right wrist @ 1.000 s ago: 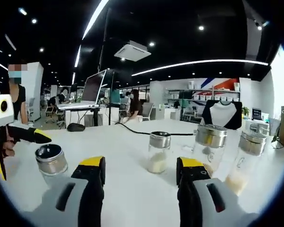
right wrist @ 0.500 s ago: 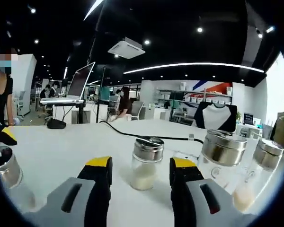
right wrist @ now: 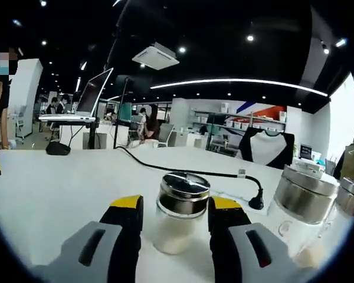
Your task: Rotate the seasoning bottle until the label or dispensing opening points toward the visible target arrow and the bottle remains upright within the marked orientation range
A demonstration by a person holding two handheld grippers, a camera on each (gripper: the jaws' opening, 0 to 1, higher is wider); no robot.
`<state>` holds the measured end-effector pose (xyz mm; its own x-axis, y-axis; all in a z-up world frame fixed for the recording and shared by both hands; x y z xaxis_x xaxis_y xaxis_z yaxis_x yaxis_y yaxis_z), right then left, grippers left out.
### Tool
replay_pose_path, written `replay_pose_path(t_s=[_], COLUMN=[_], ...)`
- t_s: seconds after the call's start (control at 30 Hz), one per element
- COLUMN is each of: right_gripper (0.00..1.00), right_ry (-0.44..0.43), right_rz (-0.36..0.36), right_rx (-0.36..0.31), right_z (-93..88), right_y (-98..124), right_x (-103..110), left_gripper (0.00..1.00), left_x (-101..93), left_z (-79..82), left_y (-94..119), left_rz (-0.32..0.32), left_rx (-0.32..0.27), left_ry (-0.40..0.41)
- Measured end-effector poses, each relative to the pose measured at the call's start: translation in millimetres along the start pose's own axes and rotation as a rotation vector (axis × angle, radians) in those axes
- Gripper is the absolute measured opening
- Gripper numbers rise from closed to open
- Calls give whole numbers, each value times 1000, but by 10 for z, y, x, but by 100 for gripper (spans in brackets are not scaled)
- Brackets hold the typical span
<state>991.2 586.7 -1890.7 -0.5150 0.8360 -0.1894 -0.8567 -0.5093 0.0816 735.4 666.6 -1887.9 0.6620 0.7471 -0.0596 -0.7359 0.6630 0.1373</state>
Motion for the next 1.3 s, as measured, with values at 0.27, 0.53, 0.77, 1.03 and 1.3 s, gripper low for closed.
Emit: replay_pose_path(t_s=[0.27, 0.53, 0.77, 1.03, 1.3], right_gripper=[34, 32, 32, 32, 32], right_ry=[-16, 3, -79, -67, -57], right_rz=[-1, 52, 63, 86, 54], right_rx=[9, -53, -110, -117, -94], right_z=[3, 120, 364, 432, 367], right_y=[-63, 126, 601, 1223, 1681], right_x=[-44, 20, -69, -8, -52], left_gripper=[100, 100, 100, 100, 100], left_x=[16, 21, -12, -141, -246], left_z=[-2, 20, 64, 150, 171], left_y=[-12, -48, -61, -72, -58], left_rz=[-2, -16, -22, -37, -34], left_rx=[-2, -4, -24, -52, -53], left_ry=[4, -3, -8, -25, -53])
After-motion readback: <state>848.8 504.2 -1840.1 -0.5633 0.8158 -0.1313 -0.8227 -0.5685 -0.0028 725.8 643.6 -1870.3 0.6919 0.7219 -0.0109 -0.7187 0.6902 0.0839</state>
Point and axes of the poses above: the point that each gripper's makers call its tool centre point, and the gripper's own axes: y roughly backward along the fingers, x roughly to its left, z roughly out of its top, the point moved 6 cm from there along y, roughly backward along the fingers, and after that the axes turned 13 degrees about -z, right-handed, at the moved point
